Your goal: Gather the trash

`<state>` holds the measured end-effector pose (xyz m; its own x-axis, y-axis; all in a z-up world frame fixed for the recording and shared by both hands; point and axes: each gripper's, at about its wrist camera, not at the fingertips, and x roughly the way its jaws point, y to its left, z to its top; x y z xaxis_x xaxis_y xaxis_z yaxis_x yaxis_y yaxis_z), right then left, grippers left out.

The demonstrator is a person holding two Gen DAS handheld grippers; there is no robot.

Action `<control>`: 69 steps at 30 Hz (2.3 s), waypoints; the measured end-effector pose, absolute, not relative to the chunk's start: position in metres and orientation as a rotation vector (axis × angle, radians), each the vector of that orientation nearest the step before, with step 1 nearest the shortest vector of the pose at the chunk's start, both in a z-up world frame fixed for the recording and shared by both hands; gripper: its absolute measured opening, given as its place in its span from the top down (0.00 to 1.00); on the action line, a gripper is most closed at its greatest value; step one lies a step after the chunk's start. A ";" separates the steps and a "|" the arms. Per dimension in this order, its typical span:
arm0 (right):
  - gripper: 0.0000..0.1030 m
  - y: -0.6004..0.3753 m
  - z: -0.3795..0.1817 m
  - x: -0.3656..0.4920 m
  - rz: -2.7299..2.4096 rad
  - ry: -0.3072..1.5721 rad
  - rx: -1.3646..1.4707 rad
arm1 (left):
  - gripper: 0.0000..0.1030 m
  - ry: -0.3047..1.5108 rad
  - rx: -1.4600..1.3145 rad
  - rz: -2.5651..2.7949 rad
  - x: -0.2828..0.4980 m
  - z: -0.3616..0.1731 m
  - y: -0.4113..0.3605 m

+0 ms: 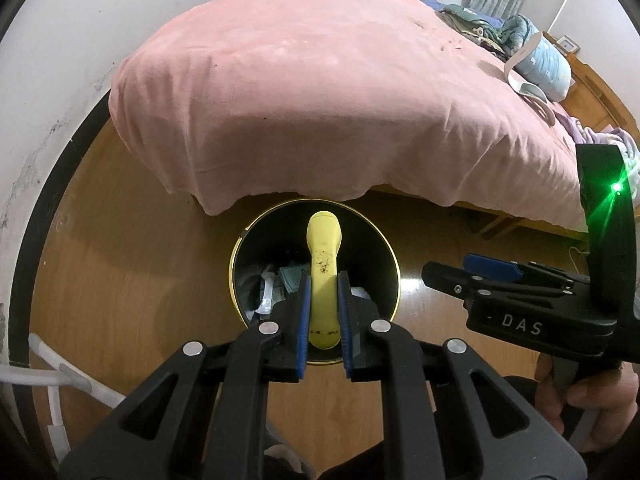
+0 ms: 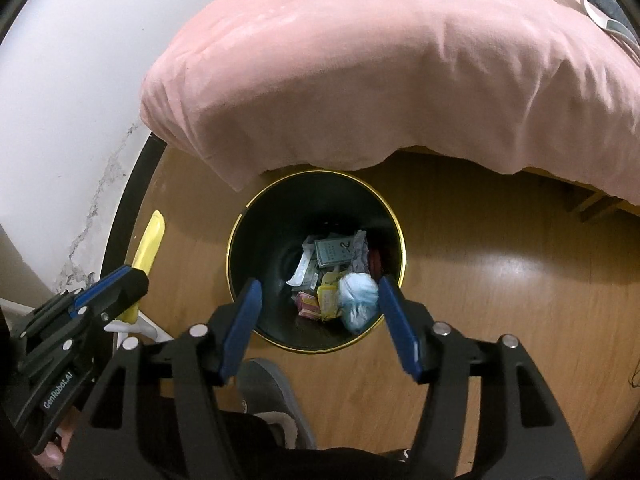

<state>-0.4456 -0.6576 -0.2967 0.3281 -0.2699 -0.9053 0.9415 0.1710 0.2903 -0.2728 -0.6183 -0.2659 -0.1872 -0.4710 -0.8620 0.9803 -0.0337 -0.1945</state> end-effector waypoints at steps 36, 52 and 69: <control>0.12 -0.581 -0.048 -0.247 -0.574 0.682 0.518 | 0.07 0.542 0.486 -1.185 -0.146 -0.007 -0.397; 0.11 -0.333 0.053 -0.044 0.031 0.651 0.158 | 0.07 0.634 0.178 -0.333 0.001 0.032 -0.067; 0.10 -0.260 0.051 0.018 0.154 0.697 0.107 | 0.07 0.627 0.087 -0.171 0.008 0.038 0.023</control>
